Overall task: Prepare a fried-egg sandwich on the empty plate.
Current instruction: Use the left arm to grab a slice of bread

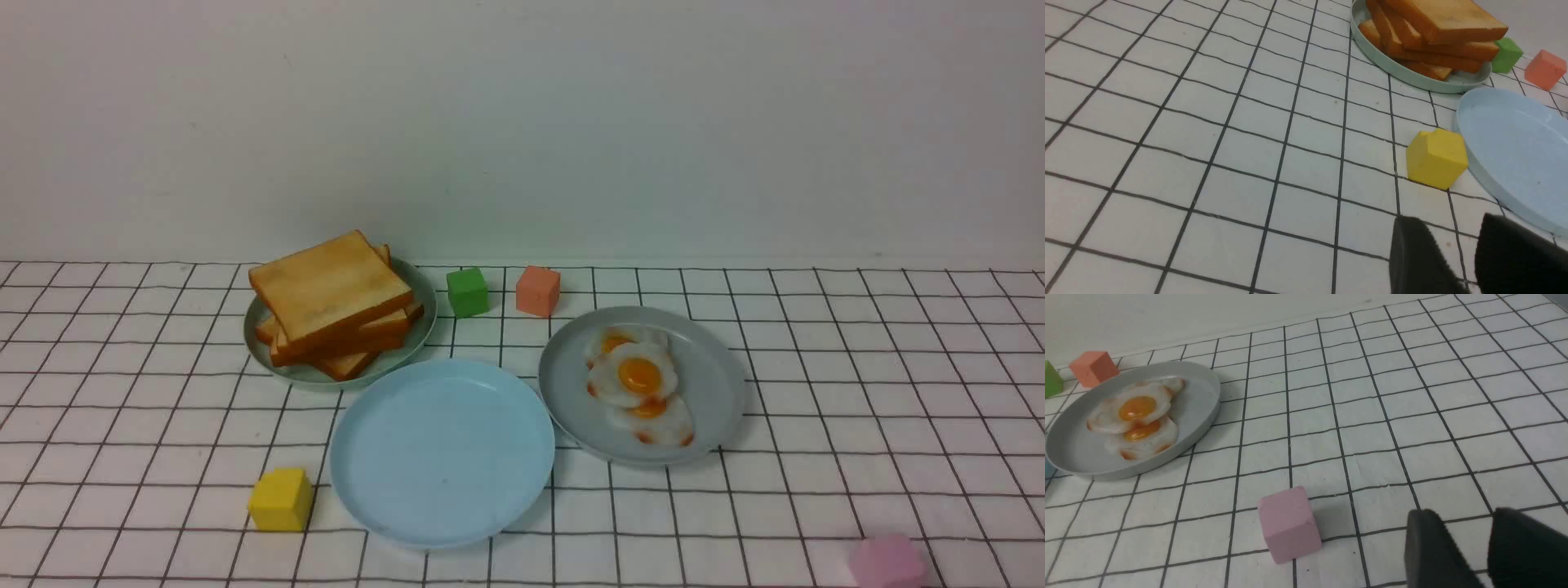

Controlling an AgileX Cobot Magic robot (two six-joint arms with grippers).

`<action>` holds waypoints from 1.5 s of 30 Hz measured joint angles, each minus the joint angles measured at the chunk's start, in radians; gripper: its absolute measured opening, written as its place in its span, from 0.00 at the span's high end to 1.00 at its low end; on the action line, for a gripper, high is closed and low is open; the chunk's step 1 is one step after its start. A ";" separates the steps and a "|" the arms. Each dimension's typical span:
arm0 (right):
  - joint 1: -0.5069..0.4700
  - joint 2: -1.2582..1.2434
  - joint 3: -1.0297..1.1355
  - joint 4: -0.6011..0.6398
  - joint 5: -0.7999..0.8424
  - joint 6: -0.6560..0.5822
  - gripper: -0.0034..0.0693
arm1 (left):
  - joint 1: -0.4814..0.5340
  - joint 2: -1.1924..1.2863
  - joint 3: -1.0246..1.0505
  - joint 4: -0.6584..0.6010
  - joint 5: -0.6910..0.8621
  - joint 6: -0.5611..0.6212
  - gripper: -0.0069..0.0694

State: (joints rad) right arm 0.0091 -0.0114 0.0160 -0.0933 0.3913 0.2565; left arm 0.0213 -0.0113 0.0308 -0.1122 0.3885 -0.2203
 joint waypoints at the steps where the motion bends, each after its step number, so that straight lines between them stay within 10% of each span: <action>1: 0.000 0.000 0.000 0.000 0.000 0.000 0.62 | 0.000 0.000 0.000 0.000 0.000 0.000 0.60; 14: 0.000 0.000 0.000 0.000 0.000 0.000 0.62 | 0.000 0.000 0.000 -0.009 -0.041 -0.013 0.60; 24: 0.000 0.000 0.000 0.000 0.000 0.000 0.62 | 0.000 0.000 0.000 -0.494 -0.255 -0.268 0.61; 34: 0.000 0.000 0.000 0.000 0.000 0.000 0.62 | -0.034 0.181 -0.348 -0.517 0.045 0.112 0.92; 45: 0.000 0.000 0.000 0.000 -0.001 0.000 0.62 | -0.307 0.746 -0.695 -0.399 0.386 0.296 0.93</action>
State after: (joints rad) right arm 0.0091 -0.0114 0.0160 -0.0933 0.3904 0.2565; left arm -0.2861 0.7344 -0.6645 -0.5113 0.7741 0.0759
